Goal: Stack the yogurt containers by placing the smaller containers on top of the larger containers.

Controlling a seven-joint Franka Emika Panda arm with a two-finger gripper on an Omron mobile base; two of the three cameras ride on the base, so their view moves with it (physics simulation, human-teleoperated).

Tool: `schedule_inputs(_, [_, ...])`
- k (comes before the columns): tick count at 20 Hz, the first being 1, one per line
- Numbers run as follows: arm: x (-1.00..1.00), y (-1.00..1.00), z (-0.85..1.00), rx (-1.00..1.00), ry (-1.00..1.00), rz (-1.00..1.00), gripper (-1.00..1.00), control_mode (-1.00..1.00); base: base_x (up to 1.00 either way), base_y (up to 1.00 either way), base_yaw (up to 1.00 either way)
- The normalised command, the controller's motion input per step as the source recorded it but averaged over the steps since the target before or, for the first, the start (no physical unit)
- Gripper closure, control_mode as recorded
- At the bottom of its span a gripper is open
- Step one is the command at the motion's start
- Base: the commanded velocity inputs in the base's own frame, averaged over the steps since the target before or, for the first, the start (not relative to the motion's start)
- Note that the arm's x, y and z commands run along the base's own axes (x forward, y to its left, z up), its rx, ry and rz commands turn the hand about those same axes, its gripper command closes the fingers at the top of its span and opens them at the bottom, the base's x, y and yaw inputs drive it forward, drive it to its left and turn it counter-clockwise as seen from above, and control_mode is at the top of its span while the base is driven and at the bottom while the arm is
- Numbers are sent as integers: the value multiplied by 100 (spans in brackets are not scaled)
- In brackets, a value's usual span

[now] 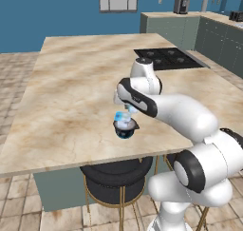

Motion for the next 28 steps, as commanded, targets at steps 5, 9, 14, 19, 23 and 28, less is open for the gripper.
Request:
schedule_inputs(5, [8, 0, -9, 0, -6, 0, 100, -100, 0, 0, 0])
schedule_inputs(9, [14, 0, -16, 0, -6, 0, 100, -100, 0, 0, 0])
schedule_inputs(14, [13, 0, -15, 0, -4, 0, 100, -100, 0, 0, 0])
schedule_inputs(19, [4, 1, -7, 0, -3, -1, 100, -100, 0, 0, 0])
schedule_inputs(23, [0, 4, -5, 0, 0, -1, 100, -100, 0, 0, 0])
schedule_inputs(28, [0, 7, -4, 0, 0, 0, 100, -100, 0, 0, 0])
